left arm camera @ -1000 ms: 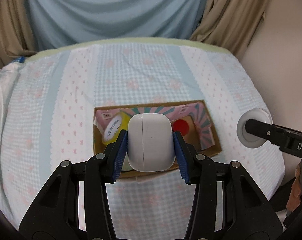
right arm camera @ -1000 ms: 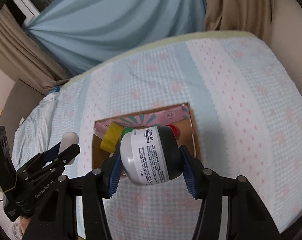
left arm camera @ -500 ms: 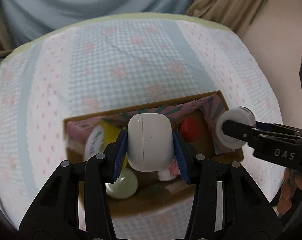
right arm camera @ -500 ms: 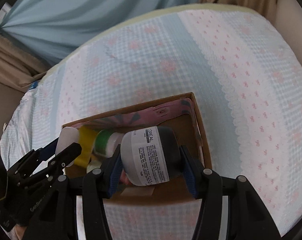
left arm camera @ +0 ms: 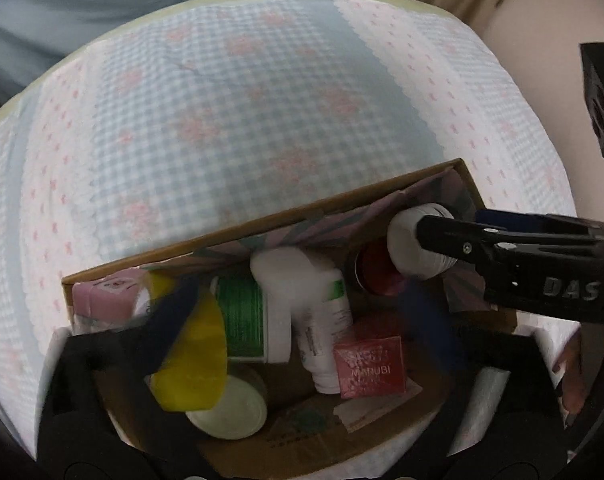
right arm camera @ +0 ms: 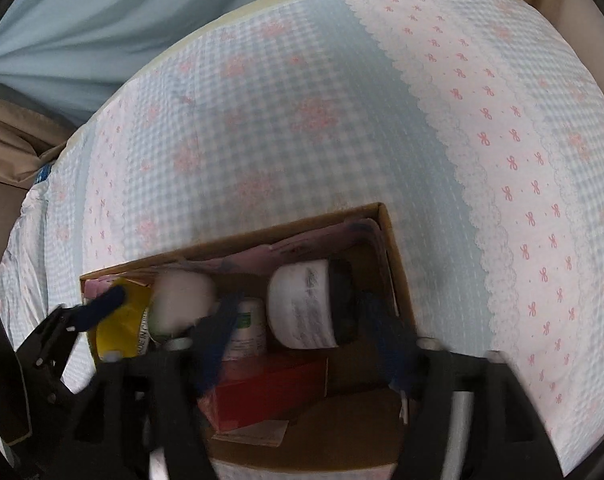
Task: Organize rigid objects
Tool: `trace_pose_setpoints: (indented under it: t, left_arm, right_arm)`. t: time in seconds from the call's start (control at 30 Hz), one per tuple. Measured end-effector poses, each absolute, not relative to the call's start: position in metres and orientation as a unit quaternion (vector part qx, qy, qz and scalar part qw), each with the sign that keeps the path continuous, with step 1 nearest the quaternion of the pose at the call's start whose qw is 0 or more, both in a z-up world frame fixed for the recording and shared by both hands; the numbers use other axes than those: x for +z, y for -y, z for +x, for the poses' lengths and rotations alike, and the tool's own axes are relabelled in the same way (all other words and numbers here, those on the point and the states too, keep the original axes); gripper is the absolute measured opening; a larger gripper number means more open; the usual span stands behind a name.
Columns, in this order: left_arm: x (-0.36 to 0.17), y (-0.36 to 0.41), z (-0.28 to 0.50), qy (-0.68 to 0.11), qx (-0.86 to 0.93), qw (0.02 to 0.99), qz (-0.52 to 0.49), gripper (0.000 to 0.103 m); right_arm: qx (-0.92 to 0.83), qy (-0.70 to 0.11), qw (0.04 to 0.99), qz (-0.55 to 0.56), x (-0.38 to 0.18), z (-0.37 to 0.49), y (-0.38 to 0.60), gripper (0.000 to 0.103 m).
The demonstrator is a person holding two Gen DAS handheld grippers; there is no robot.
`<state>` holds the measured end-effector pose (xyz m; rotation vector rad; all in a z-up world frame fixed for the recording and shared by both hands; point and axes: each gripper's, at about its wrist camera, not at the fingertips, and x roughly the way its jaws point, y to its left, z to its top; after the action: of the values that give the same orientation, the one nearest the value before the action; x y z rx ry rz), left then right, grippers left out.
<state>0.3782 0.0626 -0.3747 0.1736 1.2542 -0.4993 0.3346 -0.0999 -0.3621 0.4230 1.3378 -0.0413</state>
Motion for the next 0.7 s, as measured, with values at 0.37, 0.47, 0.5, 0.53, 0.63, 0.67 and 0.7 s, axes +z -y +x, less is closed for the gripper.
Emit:
trace_pose_setpoints:
  t: [0.37, 0.47, 0.5, 0.53, 0.63, 0.67, 0.7]
  left_arm:
    - [-0.354, -0.083, 0.360, -0.581, -0.204, 0.785, 0.066, 0.103]
    - [-0.346, -0.086, 0.353, -0.576, -0.195, 0.791, 0.065, 0.103]
    - [-0.341, -0.087, 0.350, -0.573, -0.193, 0.794, 0.066, 0.103]
    - [-0.336, -0.088, 0.347, -0.570, -0.191, 0.797, 0.065, 0.103]
    - [-0.318, -0.092, 0.337, -0.557, -0.186, 0.807, 0.062, 0.103]
    - [-0.310, -0.094, 0.331, -0.552, -0.184, 0.811, 0.062, 0.103]
    - [-0.304, -0.095, 0.327, -0.549, -0.180, 0.813, 0.064, 0.103]
  right_arm:
    - [0.015, -0.608, 0.761, 0.226, -0.356, 0.310, 0.104, 0.103]
    - [0.017, -0.608, 0.762, 0.223, -0.347, 0.304, 0.104, 0.103]
    - [0.018, -0.605, 0.765, 0.222, -0.343, 0.302, 0.105, 0.103]
    - [0.019, -0.600, 0.768, 0.222, -0.338, 0.300, 0.104, 0.103]
    - [0.022, -0.587, 0.779, 0.220, -0.319, 0.289, 0.106, 0.103]
    - [0.022, -0.583, 0.782, 0.219, -0.314, 0.286, 0.106, 0.103]
    - [0.023, -0.577, 0.787, 0.216, -0.304, 0.280, 0.106, 0.103]
